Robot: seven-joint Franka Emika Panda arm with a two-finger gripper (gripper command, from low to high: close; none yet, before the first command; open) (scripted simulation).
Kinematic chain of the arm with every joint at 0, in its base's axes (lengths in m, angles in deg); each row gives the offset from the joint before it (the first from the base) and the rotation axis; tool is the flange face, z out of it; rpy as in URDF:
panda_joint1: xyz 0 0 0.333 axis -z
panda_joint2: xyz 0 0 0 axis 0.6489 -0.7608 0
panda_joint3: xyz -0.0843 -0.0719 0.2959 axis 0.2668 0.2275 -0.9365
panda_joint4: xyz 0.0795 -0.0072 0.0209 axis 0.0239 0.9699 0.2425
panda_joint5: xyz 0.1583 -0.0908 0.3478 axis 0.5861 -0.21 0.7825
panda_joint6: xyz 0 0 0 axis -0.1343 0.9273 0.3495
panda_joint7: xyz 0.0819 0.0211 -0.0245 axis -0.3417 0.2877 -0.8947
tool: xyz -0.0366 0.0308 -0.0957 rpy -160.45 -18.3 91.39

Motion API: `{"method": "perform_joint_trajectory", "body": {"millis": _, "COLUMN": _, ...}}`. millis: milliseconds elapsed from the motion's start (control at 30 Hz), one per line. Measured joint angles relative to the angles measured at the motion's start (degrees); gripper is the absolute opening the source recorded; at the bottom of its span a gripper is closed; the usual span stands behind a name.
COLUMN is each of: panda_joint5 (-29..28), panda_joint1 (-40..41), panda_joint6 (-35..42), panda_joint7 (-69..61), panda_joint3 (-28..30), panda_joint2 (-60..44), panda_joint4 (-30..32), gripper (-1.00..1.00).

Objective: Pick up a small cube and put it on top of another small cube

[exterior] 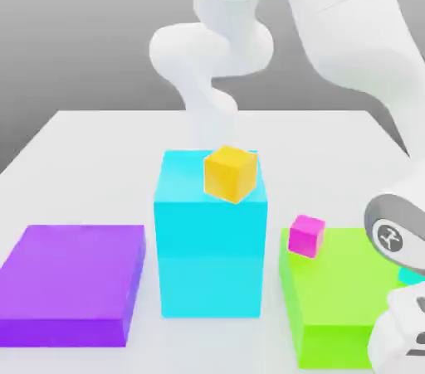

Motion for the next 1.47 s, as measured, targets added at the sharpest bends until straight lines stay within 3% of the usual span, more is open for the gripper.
{"method": "perform_joint_trajectory", "body": {"millis": 167, "panda_joint5": 2.73, "panda_joint1": 1.9, "panda_joint6": 5.58, "panda_joint7": -2.01, "panda_joint3": -2.26, "panda_joint2": 7.85, "panda_joint4": 2.26, "gripper": -1.0}}
{"method": "perform_joint_trajectory", "body": {"millis": 500, "panda_joint5": 6.36, "panda_joint1": 8.17, "panda_joint6": 16.06, "panda_joint7": -10.62, "panda_joint3": -1.03, "panda_joint2": 27.99, "panda_joint4": 11.92, "gripper": -1.0}}
{"method": "perform_joint_trajectory", "body": {"millis": 1200, "panda_joint5": 18.81, "panda_joint1": 14.12, "panda_joint6": 36.81, "panda_joint7": -32.21, "panda_joint3": 9.73, "panda_joint2": 71.57, "panda_joint4": 32.97, "gripper": -1.0}}
{"method": "perform_joint_trajectory", "body": {"millis": 1333, "panda_joint5": 19.58, "panda_joint1": 14.27, "panda_joint6": 31.04, "panda_joint7": -33.39, "panda_joint3": 10.27, "panda_joint2": 71.77, "panda_joint4": 38.84, "gripper": -1.0}}
{"method": "perform_joint_trajectory", "body": {"millis": 1367, "panda_joint5": 19.68, "panda_joint1": 14.32, "panda_joint6": 28.74, "panda_joint7": -33.48, "panda_joint3": 10.18, "panda_joint2": 71.08, "panda_joint4": 40.45, "gripper": 1.0}}
{"method": "perform_joint_trajectory", "body": {"millis": 1467, "panda_joint5": 19.69, "panda_joint1": 14.32, "panda_joint6": 28.74, "panda_joint7": -33.48, "panda_joint3": 10.18, "panda_joint2": 71.08, "panda_joint4": 40.45, "gripper": 1.0}}
